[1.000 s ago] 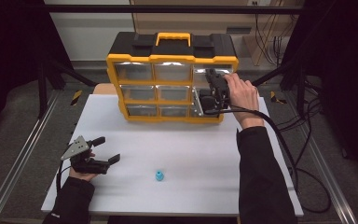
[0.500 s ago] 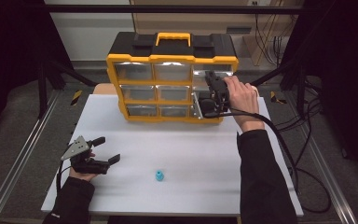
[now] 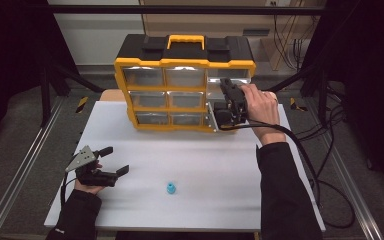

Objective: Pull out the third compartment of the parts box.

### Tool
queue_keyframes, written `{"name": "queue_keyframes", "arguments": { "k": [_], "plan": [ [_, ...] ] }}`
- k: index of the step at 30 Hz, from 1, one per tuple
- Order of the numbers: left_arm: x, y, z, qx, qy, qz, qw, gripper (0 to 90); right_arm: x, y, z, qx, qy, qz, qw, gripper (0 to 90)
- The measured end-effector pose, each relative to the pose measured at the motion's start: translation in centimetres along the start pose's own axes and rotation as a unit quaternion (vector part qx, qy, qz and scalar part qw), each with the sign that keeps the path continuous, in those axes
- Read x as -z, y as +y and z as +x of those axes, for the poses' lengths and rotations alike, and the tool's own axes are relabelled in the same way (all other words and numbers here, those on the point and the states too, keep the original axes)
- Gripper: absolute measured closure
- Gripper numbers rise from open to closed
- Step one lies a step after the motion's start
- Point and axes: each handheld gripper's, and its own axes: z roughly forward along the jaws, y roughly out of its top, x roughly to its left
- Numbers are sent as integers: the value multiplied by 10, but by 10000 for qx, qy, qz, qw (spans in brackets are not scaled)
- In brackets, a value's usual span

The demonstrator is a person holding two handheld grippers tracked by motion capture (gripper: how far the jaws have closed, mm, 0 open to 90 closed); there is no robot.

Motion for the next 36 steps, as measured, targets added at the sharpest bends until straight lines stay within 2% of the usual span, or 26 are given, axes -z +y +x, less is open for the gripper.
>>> {"name": "queue_keyframes", "arguments": {
  "k": [14, 36],
  "plan": [
    [0, 0, 0, 0, -5, 0, 10000, 4, 9, 2, 1, 72, 28, -12, 10000, 788],
    [0, 0, -1, -1, -5, 1, 10000, 4, 19, 4, 2, 57, 33, -71, 10000, 788]
  ]
}}
